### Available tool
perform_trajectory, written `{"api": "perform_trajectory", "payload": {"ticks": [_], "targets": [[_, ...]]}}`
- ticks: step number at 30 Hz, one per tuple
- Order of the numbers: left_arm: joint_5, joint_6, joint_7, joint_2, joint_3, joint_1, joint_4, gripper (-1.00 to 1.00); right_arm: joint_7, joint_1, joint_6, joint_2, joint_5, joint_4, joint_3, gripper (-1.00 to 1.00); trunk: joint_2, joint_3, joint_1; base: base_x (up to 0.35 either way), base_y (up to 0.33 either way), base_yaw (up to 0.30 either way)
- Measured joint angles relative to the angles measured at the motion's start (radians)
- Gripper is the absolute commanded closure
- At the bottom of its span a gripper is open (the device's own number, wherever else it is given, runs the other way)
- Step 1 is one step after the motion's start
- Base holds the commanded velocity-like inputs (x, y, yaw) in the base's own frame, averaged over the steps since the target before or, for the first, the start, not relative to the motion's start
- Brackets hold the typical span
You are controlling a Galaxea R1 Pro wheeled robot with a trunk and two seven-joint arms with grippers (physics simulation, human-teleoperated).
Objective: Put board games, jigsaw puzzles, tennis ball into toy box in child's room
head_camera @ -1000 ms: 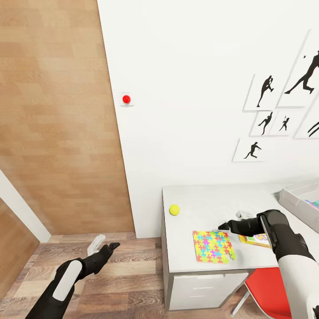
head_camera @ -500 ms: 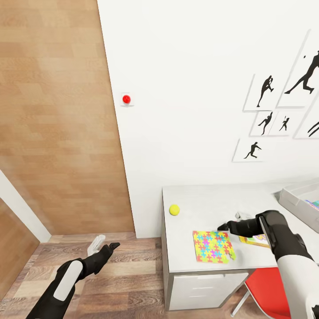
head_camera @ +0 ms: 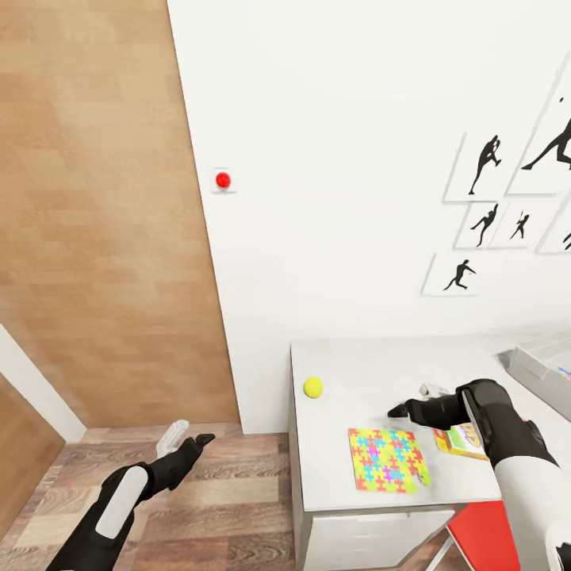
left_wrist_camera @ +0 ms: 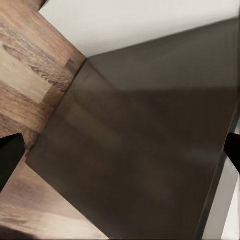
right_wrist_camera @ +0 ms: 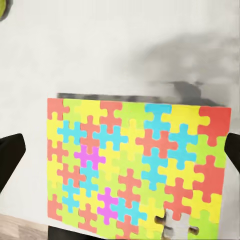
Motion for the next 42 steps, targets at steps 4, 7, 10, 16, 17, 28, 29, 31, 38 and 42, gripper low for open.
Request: {"api": "perform_trajectory", "payload": {"ticks": [4,7,10,16,17,28,29,31,38,42], "targets": [[0.000,-0.001,-0.001,0.000,-0.001,0.000,0.000,-1.00,-0.009,-0.008,0.000,-0.001,0.000,0.028,0.000,-1.00,0.000,0.000,0.000,0.262,0.000,0.000],[0.000,-0.001,-0.001,0.000,-0.001,0.000,0.000,-1.00,-0.025,-0.018,0.000,-0.003,-0.003,0.056,0.000,-1.00,0.000,0.000,0.000,0.168,0.000,0.000],[0.000,-0.001,0.000,0.000,-0.001,0.000,0.000,-1.00,-0.044,-0.027,0.000,-0.005,-0.006,0.083,0.000,-1.00,0.000,0.000,0.000,0.107,0.000,0.000],[0.000,-0.001,0.000,-0.001,-0.001,0.000,0.000,-1.00,-0.071,-0.036,0.000,-0.005,-0.009,0.117,-0.001,-1.00,0.000,0.000,0.000,0.056,0.000,0.000],[0.000,-0.001,0.000,-0.001,-0.001,0.000,0.000,-1.00,-0.071,-0.036,0.000,-0.005,-0.010,0.117,-0.001,-1.00,0.000,0.000,0.000,0.033,0.000,0.000],[-0.001,-0.002,0.000,0.001,-0.001,0.000,0.000,-1.00,-0.079,-0.037,0.000,-0.008,-0.011,0.136,-0.002,-1.00,0.000,0.000,0.000,0.014,0.000,0.000],[-0.001,-0.002,0.000,0.001,-0.001,0.000,0.000,-1.00,-0.080,-0.036,0.000,-0.010,-0.010,0.137,-0.002,-1.00,0.000,0.000,0.000,0.005,0.000,0.000],[-0.002,-0.002,0.000,0.001,-0.001,0.000,0.000,-1.00,-0.080,-0.036,0.000,-0.013,-0.010,0.138,-0.002,-1.00,0.000,0.000,0.000,0.004,0.000,0.000],[-0.002,-0.002,0.000,0.001,-0.001,0.000,0.000,-1.00,-0.081,-0.032,0.000,-0.027,-0.009,0.139,-0.002,-1.00,0.000,0.000,0.000,0.002,0.000,0.000],[-0.003,-0.002,0.000,0.001,-0.001,0.000,0.000,-1.00,-0.080,-0.027,0.000,-0.032,-0.008,0.140,-0.001,-1.00,0.000,0.000,0.000,0.001,0.000,0.000]]}}
